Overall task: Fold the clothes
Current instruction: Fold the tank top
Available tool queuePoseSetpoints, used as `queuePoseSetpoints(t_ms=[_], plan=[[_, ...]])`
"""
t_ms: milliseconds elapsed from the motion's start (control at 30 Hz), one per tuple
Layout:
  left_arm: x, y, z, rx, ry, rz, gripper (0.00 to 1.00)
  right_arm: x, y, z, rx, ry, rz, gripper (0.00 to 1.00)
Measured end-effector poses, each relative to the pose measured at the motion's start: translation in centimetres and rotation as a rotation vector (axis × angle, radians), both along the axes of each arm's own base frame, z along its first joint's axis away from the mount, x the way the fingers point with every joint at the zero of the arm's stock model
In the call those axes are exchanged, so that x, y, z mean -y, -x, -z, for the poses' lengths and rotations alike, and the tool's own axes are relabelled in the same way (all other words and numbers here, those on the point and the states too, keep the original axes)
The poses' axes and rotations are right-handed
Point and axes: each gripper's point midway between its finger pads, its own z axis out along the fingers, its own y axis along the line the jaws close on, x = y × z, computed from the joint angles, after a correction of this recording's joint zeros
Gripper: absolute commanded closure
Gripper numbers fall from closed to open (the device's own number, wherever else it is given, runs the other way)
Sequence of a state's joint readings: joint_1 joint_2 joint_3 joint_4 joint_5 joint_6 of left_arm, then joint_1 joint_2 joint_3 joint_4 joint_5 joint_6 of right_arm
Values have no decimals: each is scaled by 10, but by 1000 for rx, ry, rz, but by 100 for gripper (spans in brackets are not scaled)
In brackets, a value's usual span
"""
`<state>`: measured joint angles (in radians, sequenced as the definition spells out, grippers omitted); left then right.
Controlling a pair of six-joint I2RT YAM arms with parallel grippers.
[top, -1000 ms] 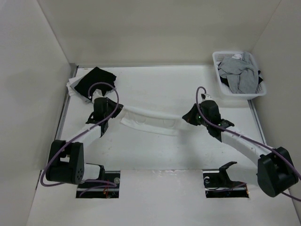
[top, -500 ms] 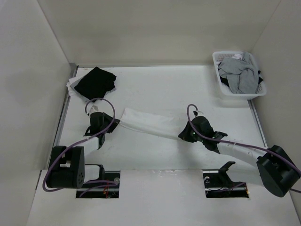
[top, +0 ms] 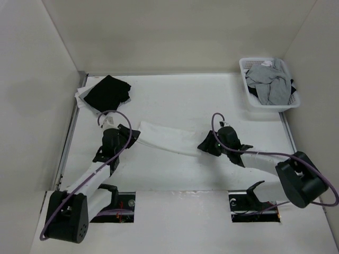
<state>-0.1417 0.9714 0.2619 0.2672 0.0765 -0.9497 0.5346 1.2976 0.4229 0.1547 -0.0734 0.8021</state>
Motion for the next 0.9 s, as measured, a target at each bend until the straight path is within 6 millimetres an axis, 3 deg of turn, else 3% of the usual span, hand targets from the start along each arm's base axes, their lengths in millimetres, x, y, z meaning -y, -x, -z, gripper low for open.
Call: queuePoseSetpoints(t_ms=[67, 200, 333, 433, 500, 667, 900], plan=[[22, -4, -14, 27, -10, 60, 73, -5, -10, 0, 1, -32, 11, 49], [58, -20, -29, 60, -37, 140, 74, -14, -19, 3, -3, -84, 28, 67], [57, -38, 3, 0, -67, 113, 77, -19, -22, 9, -23, -133, 59, 88], [46, -40, 36, -80, -89, 86, 77, -20, -21, 11, -30, -169, 86, 95], [40, -36, 48, -107, -97, 73, 77, -15, -19, 10, -29, -184, 105, 96], [42, -19, 54, -102, -93, 86, 77, 8, -14, -10, 19, -204, 169, 98], [71, 25, 50, -95, -32, 167, 77, 38, -4, -56, 142, -190, 237, 98]])
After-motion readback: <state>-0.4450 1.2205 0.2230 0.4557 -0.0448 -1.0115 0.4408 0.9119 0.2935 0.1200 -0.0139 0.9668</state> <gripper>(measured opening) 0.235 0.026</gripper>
